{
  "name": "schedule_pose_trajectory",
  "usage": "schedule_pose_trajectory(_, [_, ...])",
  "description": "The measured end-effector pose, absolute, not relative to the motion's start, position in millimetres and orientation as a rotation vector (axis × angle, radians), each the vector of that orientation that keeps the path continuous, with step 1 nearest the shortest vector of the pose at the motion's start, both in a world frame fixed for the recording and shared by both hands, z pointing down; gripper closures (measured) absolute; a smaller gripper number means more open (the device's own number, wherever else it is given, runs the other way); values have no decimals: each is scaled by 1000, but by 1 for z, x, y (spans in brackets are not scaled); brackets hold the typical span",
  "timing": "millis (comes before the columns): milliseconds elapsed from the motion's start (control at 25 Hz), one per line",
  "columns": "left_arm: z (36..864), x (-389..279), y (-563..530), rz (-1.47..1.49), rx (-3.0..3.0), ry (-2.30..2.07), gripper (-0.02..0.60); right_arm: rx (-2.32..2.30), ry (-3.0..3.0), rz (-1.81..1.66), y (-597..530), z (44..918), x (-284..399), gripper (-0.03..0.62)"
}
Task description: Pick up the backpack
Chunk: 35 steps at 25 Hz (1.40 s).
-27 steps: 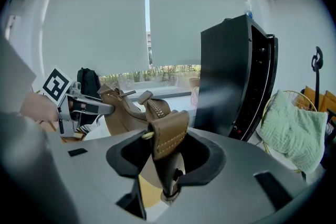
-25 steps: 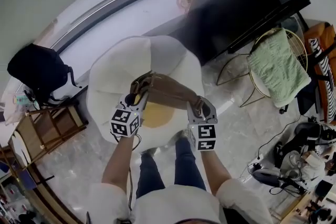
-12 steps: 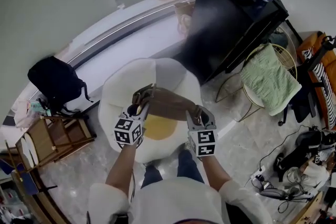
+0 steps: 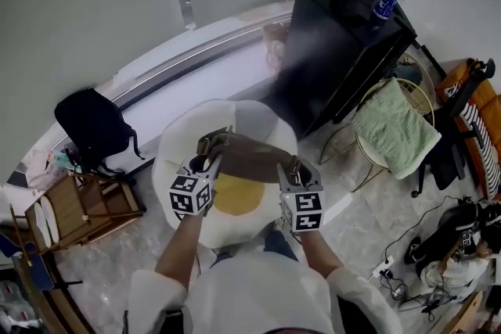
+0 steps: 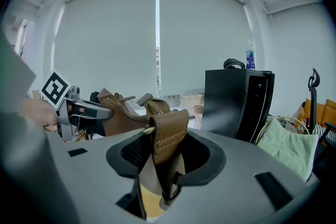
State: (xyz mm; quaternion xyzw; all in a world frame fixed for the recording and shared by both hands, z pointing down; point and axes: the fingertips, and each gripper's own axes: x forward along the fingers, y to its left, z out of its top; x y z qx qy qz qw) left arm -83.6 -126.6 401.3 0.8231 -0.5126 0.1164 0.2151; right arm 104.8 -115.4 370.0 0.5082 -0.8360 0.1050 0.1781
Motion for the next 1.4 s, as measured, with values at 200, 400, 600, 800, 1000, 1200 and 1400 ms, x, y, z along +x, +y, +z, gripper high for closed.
schedule_pose_trajectory(200, [377, -86, -119, 293, 2287, -1446, 443, 1458, -2394, 281, -110, 347, 104, 421])
schedule_pose_trajectory(400, [354, -85, -115, 265, 2310, -1470, 443, 1482, -2426, 244, -106, 326, 105, 421])
schedule_pose_trajectory(600, [333, -79, -114, 242, 2327, -1481, 443, 1506, -2445, 212, -105, 304, 111, 421])
schedule_pose_trajectory(800, [319, -79, -114, 229, 2346, -1476, 443, 1523, -2476, 200, -107, 289, 112, 421])
schedule_pose_trajectory(1000, [303, -78, -111, 226, 2385, -1476, 443, 1539, -2508, 230, -105, 279, 113, 421])
schedule_pose_trajectory(1200, [291, -79, -110, 216, 2405, -1486, 443, 1546, -2525, 225, -106, 269, 112, 419])
schedule_pose_trajectory(1400, [285, -82, -111, 192, 2411, -1504, 443, 1564, -2532, 196, -109, 262, 109, 419])
